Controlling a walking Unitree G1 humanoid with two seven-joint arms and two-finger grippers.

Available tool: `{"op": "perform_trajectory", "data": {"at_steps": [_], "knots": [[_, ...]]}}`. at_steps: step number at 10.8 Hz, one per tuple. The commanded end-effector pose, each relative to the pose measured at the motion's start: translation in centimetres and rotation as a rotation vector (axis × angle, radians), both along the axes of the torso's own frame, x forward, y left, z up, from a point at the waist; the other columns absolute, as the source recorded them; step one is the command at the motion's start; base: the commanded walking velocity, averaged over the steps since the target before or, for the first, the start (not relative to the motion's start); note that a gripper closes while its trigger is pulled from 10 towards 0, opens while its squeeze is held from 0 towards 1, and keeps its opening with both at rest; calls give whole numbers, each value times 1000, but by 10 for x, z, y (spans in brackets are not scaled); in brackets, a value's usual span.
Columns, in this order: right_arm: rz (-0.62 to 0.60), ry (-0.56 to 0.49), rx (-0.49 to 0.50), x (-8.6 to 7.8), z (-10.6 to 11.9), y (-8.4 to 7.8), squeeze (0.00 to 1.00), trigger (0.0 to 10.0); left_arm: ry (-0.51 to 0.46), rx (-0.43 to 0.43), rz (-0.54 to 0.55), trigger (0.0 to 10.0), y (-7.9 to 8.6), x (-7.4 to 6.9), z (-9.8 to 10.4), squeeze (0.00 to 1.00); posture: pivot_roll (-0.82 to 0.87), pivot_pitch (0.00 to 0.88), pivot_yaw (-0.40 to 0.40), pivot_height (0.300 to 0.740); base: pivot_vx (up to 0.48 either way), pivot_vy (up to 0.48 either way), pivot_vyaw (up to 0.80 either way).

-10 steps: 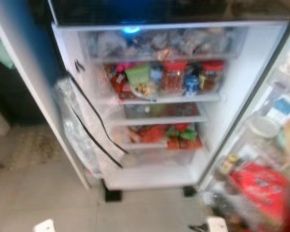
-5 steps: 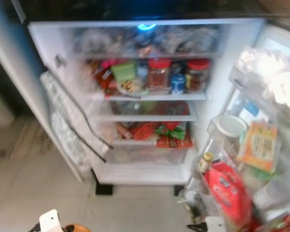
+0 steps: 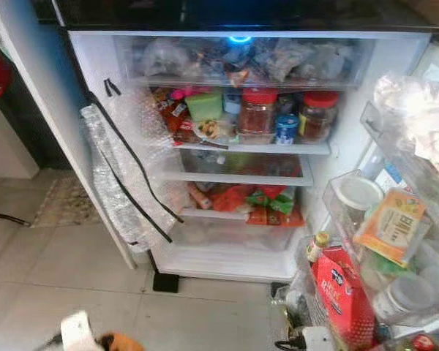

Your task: Restocking fridge

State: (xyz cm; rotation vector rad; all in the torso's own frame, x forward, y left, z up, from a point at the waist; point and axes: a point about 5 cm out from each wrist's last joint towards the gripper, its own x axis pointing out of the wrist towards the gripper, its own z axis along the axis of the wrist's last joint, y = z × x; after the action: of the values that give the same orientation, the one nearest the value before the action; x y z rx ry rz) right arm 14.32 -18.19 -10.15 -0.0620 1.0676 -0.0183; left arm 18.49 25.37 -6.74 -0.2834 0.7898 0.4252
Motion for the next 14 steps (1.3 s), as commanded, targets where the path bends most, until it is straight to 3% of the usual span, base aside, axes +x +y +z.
{"op": "perform_trajectory", "data": {"at_steps": [1, 4, 6, 7, 8, 11, 14], "knots": [[-4, -6, -19, 1, 1, -5, 0, 10000, -52, 8, 9, 10000, 5, 10, 8, 0, 39, 0, -3, 740, 0, 0, 0], [30, -3, -31, 2, 1, -6, 0, 10000, -305, 32, -75, 10000, 9, 59, 46, 0, 46, 0, -7, 740, 0, 0, 0], [49, 1, -38, 2, 2, -7, 0, 10000, -476, 52, -175, 10000, -3, 84, 74, 0, 47, 0, -7, 740, 0, 0, 0], [49, 0, -36, 3, 2, -7, 0, 10000, -534, 26, -201, 10000, -11, 88, 82, 0, 54, 0, -9, 740, 0, 0, 0], [56, 0, -37, 4, 2, -7, 0, 10000, -588, -32, -273, 10000, -26, 88, 88, 0, 56, 0, -12, 740, 0, 0, 0], [73, -22, -41, 14, 6, -7, 0, 10000, -694, -221, -340, 10000, -58, 83, 106, 0, 51, 0, -14, 740, 0, 0, 0], [74, -62, -40, 33, 14, -9, 0, 10000, -783, -358, -341, 10000, -80, 103, 125, 0, 44, 0, -34, 740, 0, 0, 0]]}}
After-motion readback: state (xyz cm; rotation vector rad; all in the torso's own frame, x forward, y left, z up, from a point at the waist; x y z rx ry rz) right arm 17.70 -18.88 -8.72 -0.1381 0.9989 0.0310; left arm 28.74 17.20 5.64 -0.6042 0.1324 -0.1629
